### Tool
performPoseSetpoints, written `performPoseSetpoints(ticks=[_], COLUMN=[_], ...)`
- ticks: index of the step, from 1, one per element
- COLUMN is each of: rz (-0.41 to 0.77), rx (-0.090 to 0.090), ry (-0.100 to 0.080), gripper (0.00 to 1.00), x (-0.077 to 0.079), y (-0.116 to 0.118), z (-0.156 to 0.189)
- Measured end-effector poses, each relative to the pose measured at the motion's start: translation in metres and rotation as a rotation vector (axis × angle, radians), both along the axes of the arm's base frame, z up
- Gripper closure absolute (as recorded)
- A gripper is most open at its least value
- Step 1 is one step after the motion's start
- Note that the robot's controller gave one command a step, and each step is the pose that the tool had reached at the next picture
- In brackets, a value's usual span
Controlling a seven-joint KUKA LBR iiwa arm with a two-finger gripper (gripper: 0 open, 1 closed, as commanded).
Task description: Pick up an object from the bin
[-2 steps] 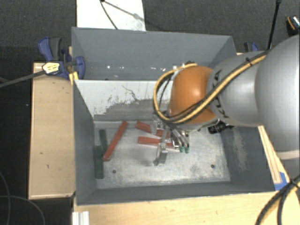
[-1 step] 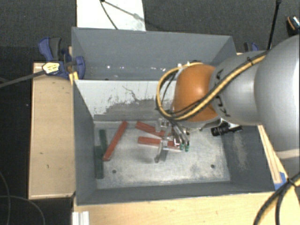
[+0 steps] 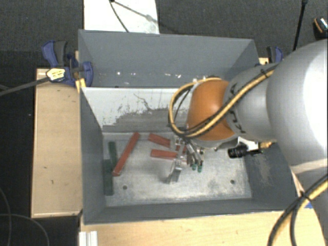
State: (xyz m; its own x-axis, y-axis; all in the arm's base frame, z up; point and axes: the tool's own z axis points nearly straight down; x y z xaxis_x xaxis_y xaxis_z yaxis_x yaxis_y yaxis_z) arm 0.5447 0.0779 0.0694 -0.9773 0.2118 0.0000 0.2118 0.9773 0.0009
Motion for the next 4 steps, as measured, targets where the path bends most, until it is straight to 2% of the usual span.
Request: performPoseSetpoints(ticks=[1,2,4], rz=[-0.146,-0.146,-0.138], rx=[0.001,0.0,0.001], ry=[-0.004,-0.004,-0.006], gripper=[0.0,1.0,1.0], x=[-0.003,-0.002,0.0], y=[0.025,0.025,0.024], z=[0.001,0.001,0.063])
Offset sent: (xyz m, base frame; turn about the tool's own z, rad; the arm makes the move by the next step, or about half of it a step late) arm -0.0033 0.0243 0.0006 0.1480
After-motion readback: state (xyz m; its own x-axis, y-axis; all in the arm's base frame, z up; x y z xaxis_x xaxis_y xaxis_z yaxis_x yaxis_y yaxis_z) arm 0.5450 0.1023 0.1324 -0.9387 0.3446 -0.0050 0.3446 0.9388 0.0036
